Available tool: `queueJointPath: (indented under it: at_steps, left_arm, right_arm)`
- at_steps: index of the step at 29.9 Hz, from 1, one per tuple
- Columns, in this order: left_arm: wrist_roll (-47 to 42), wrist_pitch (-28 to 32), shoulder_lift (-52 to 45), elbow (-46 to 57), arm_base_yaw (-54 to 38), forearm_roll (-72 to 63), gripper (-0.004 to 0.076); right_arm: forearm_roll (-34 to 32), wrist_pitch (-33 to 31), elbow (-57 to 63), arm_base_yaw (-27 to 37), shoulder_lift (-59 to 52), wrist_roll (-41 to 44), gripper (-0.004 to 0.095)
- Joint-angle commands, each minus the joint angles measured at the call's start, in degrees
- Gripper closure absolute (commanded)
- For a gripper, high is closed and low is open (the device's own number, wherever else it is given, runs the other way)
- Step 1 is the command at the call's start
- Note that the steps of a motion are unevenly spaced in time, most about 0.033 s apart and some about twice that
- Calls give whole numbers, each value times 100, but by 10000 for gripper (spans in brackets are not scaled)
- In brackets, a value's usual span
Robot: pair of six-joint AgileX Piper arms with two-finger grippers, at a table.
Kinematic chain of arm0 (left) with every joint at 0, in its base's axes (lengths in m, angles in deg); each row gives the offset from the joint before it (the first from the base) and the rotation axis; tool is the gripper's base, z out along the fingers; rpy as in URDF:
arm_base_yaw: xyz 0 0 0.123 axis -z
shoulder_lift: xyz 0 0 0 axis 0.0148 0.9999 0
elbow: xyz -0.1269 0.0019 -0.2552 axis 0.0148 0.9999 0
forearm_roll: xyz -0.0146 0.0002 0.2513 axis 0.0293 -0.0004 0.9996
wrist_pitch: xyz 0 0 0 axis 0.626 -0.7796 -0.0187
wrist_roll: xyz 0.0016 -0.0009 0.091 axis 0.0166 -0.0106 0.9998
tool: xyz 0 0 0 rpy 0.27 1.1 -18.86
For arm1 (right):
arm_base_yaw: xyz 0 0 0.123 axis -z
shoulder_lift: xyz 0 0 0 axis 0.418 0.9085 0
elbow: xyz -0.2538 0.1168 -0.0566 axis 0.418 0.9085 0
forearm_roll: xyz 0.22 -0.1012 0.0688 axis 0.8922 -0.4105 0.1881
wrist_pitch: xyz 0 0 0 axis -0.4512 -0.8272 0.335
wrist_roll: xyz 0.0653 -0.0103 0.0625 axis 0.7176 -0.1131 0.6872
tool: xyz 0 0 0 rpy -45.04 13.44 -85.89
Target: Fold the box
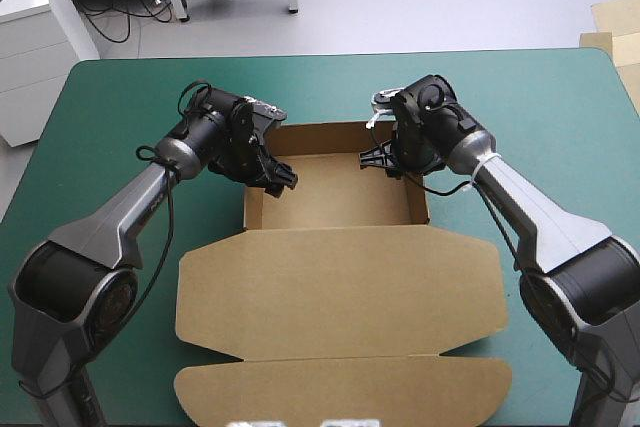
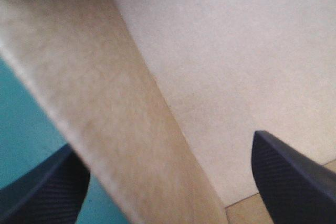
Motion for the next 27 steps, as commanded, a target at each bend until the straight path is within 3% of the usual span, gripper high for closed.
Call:
queueJointPath:
  at_steps: [1,10,13,17,20,24,25,27]
  left_arm:
    - [-57,-12,-364,-231,36,0,126]
    - [-57,-224,-518,-700,36,174,126]
    - [-57,-593,-619,-1229,36,642,126]
    - [-112,-624,-920,-1569,36,1237,149]
    - [-100,-624,-1307,-1523,36,1338,279]
    - [28,-624,-1882,-1229,36,1394,666]
    - [53,-624,-2036,-1130,36,1394,729]
    - [95,-624,-2376,-841,36,1372,731]
  right_arm:
    - [-170,-102,-204,15,-315,-26,472]
    - [-502,-102,-601,15,-508,-212,472]
    - [-518,-102,-844,15,-636,-485,472]
    - [-671,-102,-1023,15,-792,-584,472]
    - [-720,-102,-1023,34,-856,-584,472]
    - [-518,-102,-1023,132,-840,-472,472]
    - [-453,-102,-1023,156,-824,-472,472]
    - [-265,-102,-1010,210,-768,-472,472]
